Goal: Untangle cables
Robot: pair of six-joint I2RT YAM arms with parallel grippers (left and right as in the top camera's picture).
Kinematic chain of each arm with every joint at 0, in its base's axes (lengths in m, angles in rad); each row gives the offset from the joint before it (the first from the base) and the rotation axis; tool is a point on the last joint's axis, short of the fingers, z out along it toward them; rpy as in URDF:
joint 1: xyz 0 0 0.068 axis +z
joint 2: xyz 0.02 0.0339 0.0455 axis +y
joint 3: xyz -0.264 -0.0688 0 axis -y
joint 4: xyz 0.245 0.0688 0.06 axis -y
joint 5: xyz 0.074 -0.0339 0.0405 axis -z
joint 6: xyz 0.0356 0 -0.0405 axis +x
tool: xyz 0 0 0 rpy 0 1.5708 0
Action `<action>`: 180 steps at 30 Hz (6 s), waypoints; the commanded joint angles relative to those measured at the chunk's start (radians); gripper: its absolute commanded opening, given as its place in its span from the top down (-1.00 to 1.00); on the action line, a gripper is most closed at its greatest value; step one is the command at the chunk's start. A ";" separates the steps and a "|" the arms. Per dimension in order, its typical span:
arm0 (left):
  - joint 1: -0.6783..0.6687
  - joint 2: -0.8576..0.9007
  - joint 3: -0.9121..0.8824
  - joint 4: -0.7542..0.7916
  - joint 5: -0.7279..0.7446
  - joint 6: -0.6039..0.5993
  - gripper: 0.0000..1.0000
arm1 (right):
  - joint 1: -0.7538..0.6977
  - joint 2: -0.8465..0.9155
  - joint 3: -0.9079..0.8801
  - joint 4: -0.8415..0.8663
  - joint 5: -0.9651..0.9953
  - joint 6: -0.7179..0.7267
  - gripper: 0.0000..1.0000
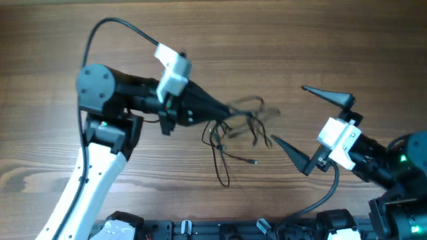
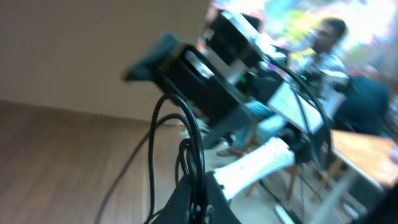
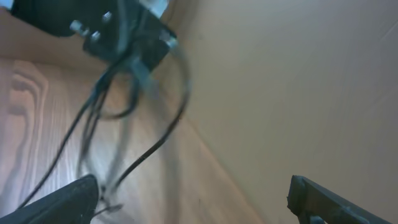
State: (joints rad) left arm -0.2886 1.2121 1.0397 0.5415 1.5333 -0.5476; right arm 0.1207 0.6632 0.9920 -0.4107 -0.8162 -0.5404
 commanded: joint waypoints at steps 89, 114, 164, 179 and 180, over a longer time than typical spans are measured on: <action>-0.200 0.084 0.009 -0.456 -0.528 0.283 0.13 | -0.002 0.040 0.010 -0.017 -0.075 0.100 0.91; -0.105 0.084 0.009 -0.585 -0.983 -0.066 0.58 | -0.002 0.040 0.010 -0.035 -0.127 0.174 0.92; -0.269 0.067 0.009 0.045 -0.279 0.330 0.92 | -0.002 0.040 0.010 0.372 -0.192 0.541 0.81; 0.042 -0.033 0.025 0.436 -0.667 0.011 0.92 | -0.002 0.085 0.010 -0.046 0.113 0.462 -0.78; 0.056 -0.042 0.043 0.435 -0.679 0.011 0.92 | -0.002 0.107 0.010 -0.096 0.113 0.462 -0.89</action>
State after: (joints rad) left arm -0.2726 1.2198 1.0386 0.9699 0.9920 -0.5144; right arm 0.1207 0.7269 0.9966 -0.4297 -0.7235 -0.0711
